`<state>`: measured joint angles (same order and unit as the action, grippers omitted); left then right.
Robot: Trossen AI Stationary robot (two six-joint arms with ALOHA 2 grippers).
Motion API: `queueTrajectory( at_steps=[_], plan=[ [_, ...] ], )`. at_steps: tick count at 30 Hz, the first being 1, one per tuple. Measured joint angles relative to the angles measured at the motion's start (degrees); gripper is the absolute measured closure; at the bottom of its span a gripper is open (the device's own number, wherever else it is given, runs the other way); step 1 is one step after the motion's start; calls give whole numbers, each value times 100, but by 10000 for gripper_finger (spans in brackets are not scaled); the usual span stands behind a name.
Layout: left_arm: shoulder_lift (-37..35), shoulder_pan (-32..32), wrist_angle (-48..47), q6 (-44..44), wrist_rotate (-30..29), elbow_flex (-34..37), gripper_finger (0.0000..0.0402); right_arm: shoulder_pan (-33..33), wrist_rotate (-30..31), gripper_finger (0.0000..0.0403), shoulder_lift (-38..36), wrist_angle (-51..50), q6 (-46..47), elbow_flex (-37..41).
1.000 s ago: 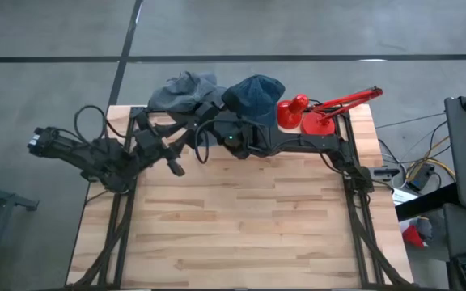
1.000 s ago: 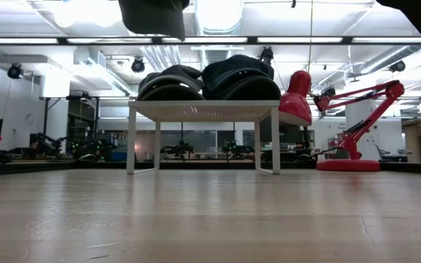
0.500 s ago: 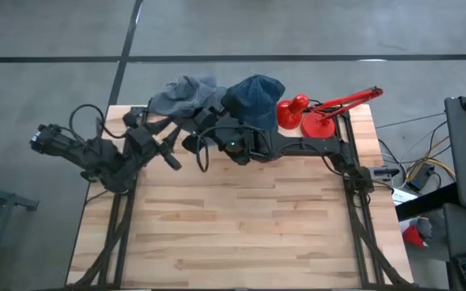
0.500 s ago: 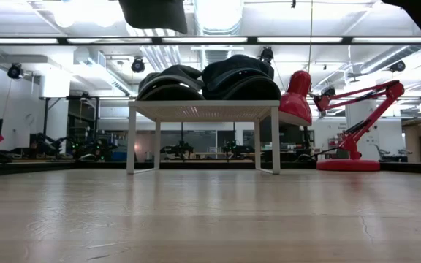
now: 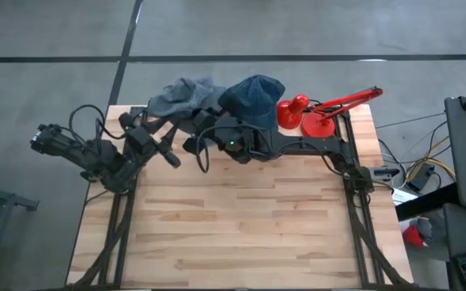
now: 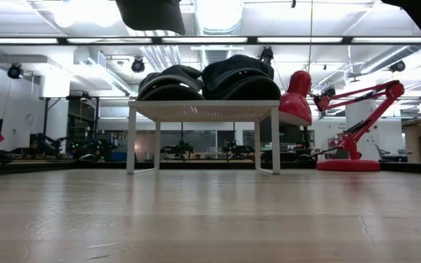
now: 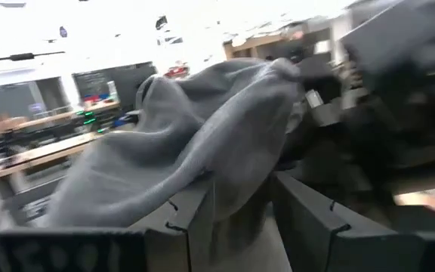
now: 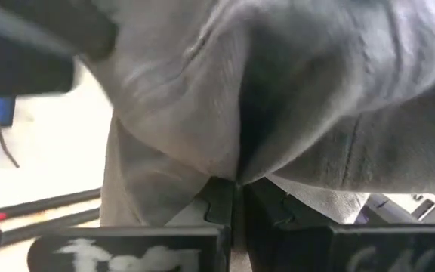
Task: Pick & Place hat
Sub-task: Stack the gray cap on the gray cap on the shelf
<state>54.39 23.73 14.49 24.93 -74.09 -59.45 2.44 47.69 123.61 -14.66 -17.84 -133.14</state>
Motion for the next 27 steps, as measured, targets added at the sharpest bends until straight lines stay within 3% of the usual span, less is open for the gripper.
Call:
queueTrajectory(
  at_steps=[3, 18, 22, 27],
  plan=[
    [-46, 2, 2, 69, -294, 1, 259, 50, -23, 390, 0, -89, -171, 0],
    [-63, 7, -18, 181, -378, 62, 255, 131, -136, 390, 0, -144, -387, -11],
    [-75, 7, -19, 146, -348, 62, 225, 131, -274, 390, 0, -143, -387, -11],
    [-85, 7, -16, -222, -343, 62, 156, 125, -281, 390, 0, -141, -388, -11]
  ],
)
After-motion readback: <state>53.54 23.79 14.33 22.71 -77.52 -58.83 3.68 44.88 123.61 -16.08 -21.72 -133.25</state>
